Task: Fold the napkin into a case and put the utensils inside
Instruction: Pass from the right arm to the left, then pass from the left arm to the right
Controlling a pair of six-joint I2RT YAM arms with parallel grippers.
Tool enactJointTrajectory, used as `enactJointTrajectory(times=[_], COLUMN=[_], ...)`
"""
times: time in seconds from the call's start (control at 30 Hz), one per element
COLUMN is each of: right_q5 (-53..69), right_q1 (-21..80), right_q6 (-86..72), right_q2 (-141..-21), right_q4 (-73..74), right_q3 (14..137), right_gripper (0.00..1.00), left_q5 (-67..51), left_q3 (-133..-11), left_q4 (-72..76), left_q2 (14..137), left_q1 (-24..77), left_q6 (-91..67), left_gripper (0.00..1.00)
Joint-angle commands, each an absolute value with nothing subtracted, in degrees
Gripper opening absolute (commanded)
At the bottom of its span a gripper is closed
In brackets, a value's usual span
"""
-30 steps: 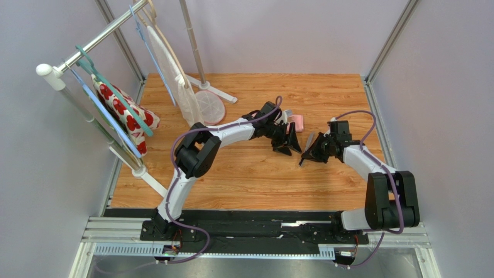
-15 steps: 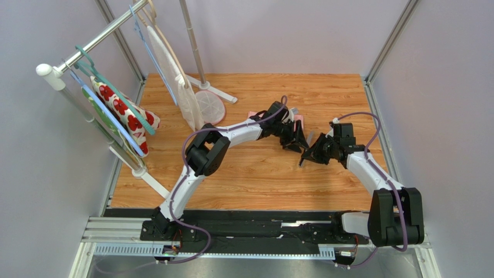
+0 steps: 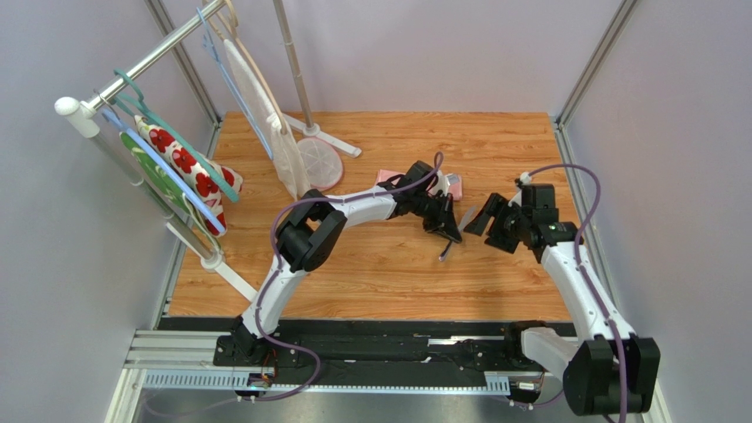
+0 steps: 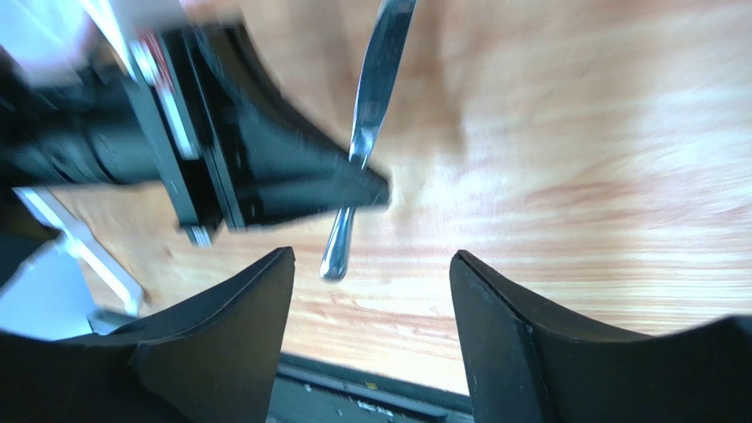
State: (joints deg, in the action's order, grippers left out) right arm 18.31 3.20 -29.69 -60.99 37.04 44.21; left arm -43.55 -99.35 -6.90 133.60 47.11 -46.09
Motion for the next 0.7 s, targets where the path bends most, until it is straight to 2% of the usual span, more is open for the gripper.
enactJointTrajectory(times=[0.0,0.13,0.23,0.43,0.57,0.67], right_q5=[14.05,26.58,33.63,41.81,46.83,49.65], right_q1=[0.53,-2.28,-2.29,-2.99,-2.9,-2.9], right_q6=[-28.83,-26.46,-23.3,-24.26,-23.38,-24.69], right_q2=[-56.6,-56.25,-55.9,-50.81,-49.66,-48.35], right_q4=[42.19,37.72,33.85,27.52,27.42,25.85], right_q3=[50.18,50.63,50.19,47.29,47.2,46.23], right_gripper=[0.72,0.74,0.67,0.5,0.44,0.47], left_q5=[-49.82,-59.55,-63.53,-64.95,-66.27,-66.88], left_q3=[-95.38,-91.5,-88.78,-88.51,-87.37,-87.28], left_q4=[-10.02,-9.85,-11.16,-24.06,-24.7,-26.37], left_q2=[120.79,115.5,111.37,108.72,107.93,107.14], left_q1=[46.41,46.41,46.41,45.88,45.53,45.18], left_q6=[-33.14,-30.85,-28.58,-21.63,-20.83,-18.99], left_gripper=[0.0,0.0,0.0,0.0,0.0,0.0])
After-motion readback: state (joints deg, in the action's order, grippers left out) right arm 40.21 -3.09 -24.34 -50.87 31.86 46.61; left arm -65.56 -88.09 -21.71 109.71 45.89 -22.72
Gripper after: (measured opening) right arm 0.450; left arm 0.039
